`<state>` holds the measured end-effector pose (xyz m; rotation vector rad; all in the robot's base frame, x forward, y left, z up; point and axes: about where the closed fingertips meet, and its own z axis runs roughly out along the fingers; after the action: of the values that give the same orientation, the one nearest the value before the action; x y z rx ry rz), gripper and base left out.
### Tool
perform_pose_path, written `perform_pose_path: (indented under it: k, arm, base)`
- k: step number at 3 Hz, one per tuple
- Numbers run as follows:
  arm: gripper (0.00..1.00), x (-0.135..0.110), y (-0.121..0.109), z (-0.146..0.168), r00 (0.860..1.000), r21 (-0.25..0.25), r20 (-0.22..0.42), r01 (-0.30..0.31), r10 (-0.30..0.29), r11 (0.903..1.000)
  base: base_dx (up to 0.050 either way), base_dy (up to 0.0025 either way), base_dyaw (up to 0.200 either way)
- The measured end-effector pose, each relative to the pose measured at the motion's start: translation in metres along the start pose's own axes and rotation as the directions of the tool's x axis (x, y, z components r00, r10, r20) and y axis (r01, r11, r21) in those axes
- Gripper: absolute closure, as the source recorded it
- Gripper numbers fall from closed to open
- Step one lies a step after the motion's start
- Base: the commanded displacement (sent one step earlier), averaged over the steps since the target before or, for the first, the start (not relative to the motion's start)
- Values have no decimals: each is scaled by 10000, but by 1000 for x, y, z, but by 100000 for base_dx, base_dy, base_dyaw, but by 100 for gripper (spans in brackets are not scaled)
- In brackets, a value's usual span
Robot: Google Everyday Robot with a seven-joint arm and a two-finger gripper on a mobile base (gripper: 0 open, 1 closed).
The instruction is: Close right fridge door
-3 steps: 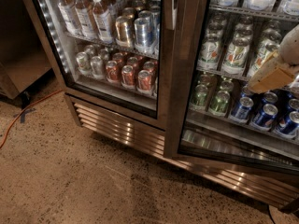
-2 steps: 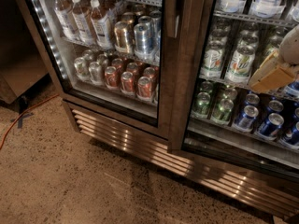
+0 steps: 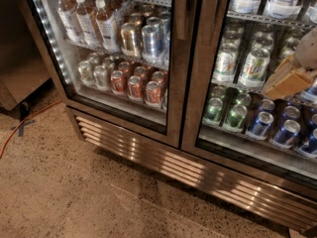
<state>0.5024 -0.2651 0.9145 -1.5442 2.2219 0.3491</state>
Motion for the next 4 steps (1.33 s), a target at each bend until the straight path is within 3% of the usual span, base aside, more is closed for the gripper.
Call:
perform_pose_path:
  k: [1, 2, 4]
  arm:
    - [100, 0, 0, 0, 10000, 0, 0, 0, 0, 10000]
    - [100, 0, 0, 0, 10000, 0, 0, 0, 0, 10000]
    - [59, 0, 0, 0, 10000, 0, 0, 0, 0, 10000]
  base:
    - [-5004, 7, -37]
    - [0, 0, 0]
    - [0, 0, 0]
